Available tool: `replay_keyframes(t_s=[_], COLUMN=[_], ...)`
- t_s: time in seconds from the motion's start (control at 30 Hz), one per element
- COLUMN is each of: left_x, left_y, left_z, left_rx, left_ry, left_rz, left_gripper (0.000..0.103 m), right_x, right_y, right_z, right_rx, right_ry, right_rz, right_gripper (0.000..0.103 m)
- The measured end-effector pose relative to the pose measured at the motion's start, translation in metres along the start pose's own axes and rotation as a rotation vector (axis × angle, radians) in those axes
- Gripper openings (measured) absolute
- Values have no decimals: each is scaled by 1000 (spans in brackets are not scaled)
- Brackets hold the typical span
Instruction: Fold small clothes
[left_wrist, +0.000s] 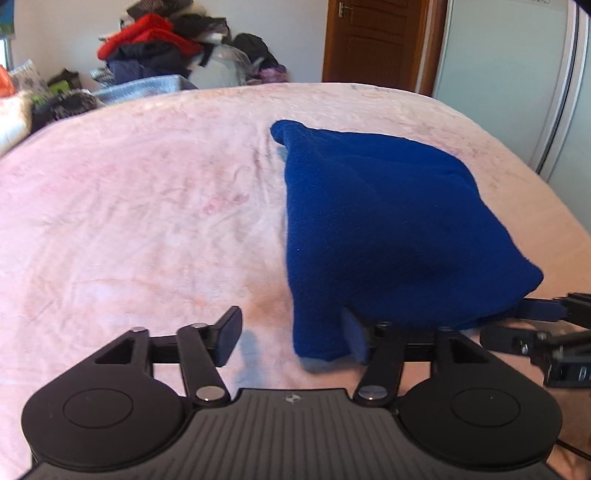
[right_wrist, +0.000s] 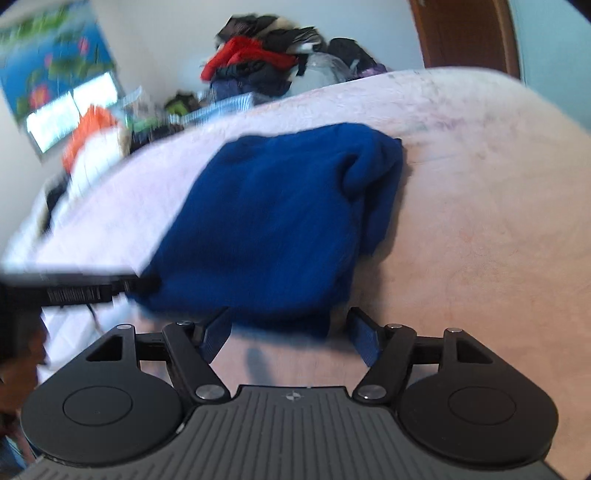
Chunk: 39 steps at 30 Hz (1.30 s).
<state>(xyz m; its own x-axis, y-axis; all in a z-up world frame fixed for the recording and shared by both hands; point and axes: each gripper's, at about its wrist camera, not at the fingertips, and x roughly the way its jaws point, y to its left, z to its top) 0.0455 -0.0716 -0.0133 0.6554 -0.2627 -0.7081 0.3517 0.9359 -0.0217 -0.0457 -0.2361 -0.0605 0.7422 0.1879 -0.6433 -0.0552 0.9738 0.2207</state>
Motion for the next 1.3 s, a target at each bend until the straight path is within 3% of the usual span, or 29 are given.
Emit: replay_keyframes(t_s=[0.13, 0.23, 0.43, 0.77, 1.0, 1.13, 1.3], left_x=[-8, -9, -11, -11, -11, -14, -13], left_y=[-3, -5, -9, -4, -2, -1, 2], left_z=[-11, -20, -35, -43, -57, -67, -67], left_rx=[1, -9, 4, -27, -42, -54, -73], left_ry=[-2, 9, 17, 13, -62, -118, -117], left_rz=[28, 52, 104, 129, 165, 169, 156], left_gripper=[61, 62, 63, 80, 96, 99, 102], right_x=[-4, -6, -3, 3, 5, 6, 6], right_y=[11, 17, 33, 46, 48, 49, 51], right_z=[-9, -19, -33, -39, -43, -43, -45], right_rx=[-54, -66, -109, -98, -97, -102, -102], right_ry=[0, -17, -42, -61, -83, -88, -89], right_rz=[-37, -72, -155, -248, -270, -278, -279], right_gripper=[92, 98, 103, 103, 103, 103, 103])
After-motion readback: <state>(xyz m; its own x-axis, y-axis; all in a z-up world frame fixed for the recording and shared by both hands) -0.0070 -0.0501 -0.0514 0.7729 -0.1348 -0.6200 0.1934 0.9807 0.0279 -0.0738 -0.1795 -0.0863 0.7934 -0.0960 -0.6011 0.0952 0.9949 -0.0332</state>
